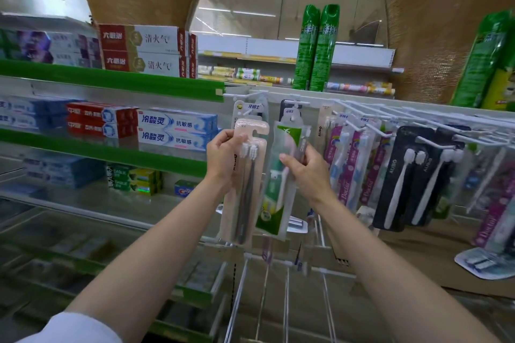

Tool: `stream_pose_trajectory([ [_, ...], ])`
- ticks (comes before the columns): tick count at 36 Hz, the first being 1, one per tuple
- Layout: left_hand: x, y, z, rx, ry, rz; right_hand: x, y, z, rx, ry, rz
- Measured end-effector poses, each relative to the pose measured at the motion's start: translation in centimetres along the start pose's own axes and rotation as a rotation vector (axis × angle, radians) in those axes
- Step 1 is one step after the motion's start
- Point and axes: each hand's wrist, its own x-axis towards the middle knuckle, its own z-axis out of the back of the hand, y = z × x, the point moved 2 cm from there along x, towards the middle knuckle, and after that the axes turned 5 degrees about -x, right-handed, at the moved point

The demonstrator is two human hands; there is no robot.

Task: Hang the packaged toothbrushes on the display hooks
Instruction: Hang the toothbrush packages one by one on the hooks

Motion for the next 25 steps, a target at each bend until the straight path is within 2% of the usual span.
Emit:
stream_pose_trajectory([
  [6, -0.2, -0.5, 0.2, -0.012, 0.021, -0.005, 1.5, -0.6, -0.1, -0.14, -0.109, -0.113],
  [13, -0.2, -1.1, 1.2, -0.035, 0.027, 0.014, 3.5, -1.5, 0.2, -0.41, -0.131, -0.188],
  [17, 0.5, -1.7, 2.0, -0.078, -0.056, 0.052, 4.0, -1.9, -0.4, -0.362, -0.119, -0.217],
  [21, 1.3, -2.6, 1.9, -0.067, -0.083, 0.033, 4.6, -1.9, -0.8, -0.342, -0.132, -0.249],
  [25, 2.0, -2.7, 2.6, -0.077, -0.186, 0.015, 4.7, -2.0, -1.0, -0.328, -0.12, -0.252],
])
